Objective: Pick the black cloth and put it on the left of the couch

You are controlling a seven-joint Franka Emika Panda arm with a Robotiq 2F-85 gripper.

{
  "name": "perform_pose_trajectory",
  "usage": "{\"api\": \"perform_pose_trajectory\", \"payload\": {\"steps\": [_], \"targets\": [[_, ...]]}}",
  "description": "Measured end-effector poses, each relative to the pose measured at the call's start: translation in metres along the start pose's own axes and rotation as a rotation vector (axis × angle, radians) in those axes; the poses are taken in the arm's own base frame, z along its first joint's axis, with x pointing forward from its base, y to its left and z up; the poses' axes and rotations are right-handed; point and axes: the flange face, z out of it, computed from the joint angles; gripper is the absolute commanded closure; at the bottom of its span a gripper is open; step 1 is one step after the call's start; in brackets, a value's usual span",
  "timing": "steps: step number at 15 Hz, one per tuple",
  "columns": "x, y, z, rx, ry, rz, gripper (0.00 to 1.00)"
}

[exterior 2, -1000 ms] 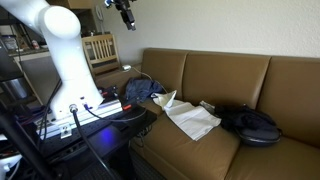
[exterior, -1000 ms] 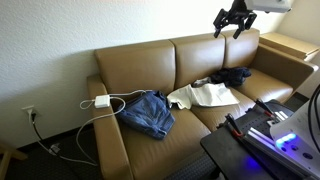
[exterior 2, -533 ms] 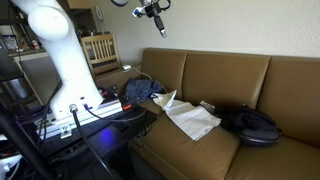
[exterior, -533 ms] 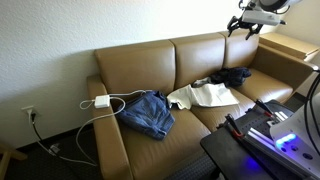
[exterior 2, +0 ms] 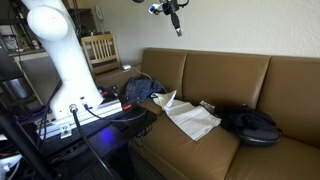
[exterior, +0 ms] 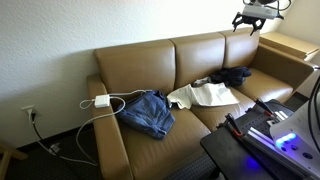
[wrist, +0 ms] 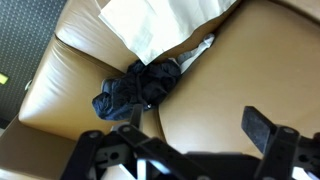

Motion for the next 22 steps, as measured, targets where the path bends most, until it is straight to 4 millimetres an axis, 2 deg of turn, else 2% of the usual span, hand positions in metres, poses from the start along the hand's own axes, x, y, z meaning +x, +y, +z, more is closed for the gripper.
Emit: {"api": "perform_pose_trajectory", "payload": {"steps": [2, 4, 10, 12, 14, 15, 17, 19, 22], "targets": [[0.014, 0.002, 0.020, -0.011, 0.054, 0.108, 0.00], [0.039, 0.000, 0.050, -0.016, 0.069, 0.236, 0.00], [0.137, -0.011, 0.125, -0.022, 0.087, 0.597, 0.00], [0.167, -0.005, 0.151, -0.031, 0.106, 0.708, 0.00], [0.191, 0.012, 0.181, -0.088, 0.118, 0.795, 0.00], [0.199, 0.019, 0.194, -0.123, 0.114, 0.813, 0.00], [0.206, 0.020, 0.207, -0.146, 0.119, 0.823, 0.00], [0.205, 0.016, 0.208, -0.129, 0.135, 0.802, 0.00], [0.197, 0.005, 0.218, -0.039, 0.273, 0.724, 0.00]]}}
